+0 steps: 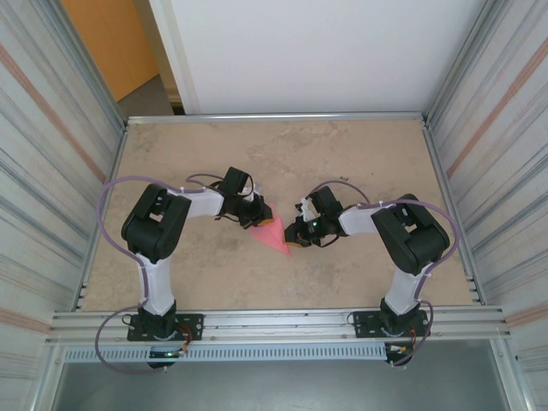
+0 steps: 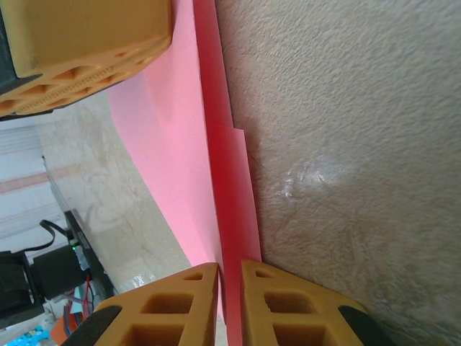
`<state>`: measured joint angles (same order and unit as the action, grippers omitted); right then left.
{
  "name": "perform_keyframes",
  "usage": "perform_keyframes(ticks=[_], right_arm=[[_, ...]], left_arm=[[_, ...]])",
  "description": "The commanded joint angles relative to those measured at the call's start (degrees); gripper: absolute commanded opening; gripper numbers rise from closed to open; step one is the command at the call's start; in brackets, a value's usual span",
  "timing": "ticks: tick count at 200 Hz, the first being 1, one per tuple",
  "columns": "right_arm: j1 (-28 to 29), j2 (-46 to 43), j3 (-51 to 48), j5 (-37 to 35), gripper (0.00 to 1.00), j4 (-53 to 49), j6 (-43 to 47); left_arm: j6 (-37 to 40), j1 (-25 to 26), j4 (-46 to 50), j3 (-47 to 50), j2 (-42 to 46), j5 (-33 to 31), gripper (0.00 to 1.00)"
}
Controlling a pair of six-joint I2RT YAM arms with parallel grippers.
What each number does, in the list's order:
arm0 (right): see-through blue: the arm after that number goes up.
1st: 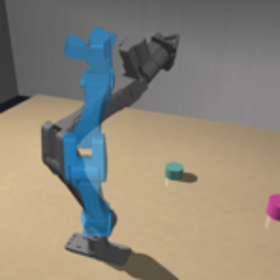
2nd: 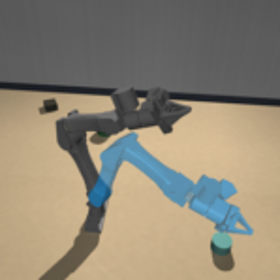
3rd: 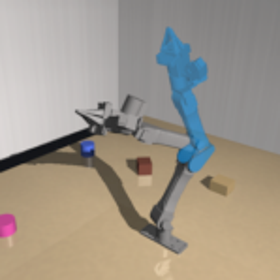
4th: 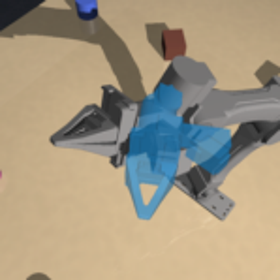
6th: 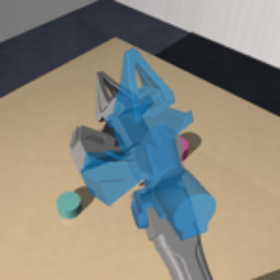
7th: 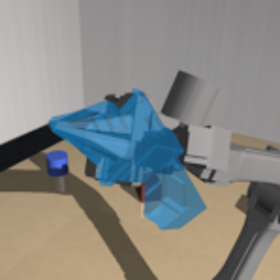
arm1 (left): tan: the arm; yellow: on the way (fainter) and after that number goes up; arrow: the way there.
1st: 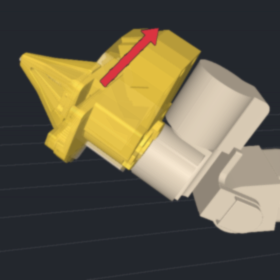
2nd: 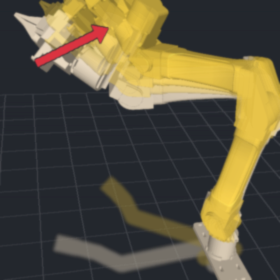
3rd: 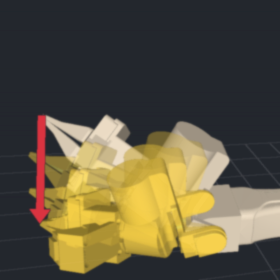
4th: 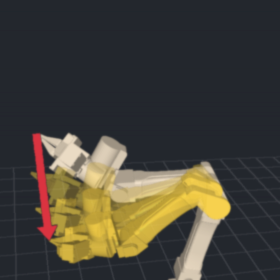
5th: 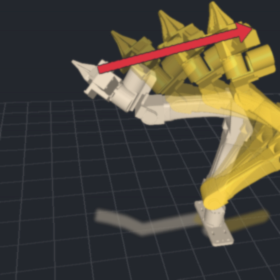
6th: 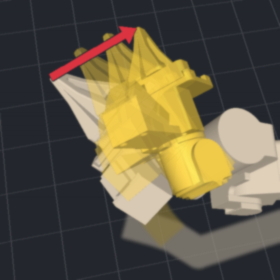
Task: Fold a paper plane with a square sheet of paper (pick it up from the middle)
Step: Fourth fold the wing at the center of the table.
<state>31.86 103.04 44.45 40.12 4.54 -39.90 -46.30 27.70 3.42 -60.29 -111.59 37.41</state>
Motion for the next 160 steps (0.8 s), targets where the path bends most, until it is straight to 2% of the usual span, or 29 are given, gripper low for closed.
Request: perform_keyframes(ticks=[1,112,160], right_arm=[[0.2,2.8,-0.4,-4.1,0.17,-4.5,1.2],[0.7,4.4,1.4,-5.4,0.14,-8.1,2.1],[0.7,4.7,1.6,-5.2,0.15,-8.3,2.3]], left_arm=[[0.9,-0.5,2.1,1.0,2.6,-0.9,0.11],[0.4,-0.6,1.2,2.6,5.2,-1.9,0.11],[-1.0,-0.3,-5.6,6.7,9.1,0.2,0.20]])
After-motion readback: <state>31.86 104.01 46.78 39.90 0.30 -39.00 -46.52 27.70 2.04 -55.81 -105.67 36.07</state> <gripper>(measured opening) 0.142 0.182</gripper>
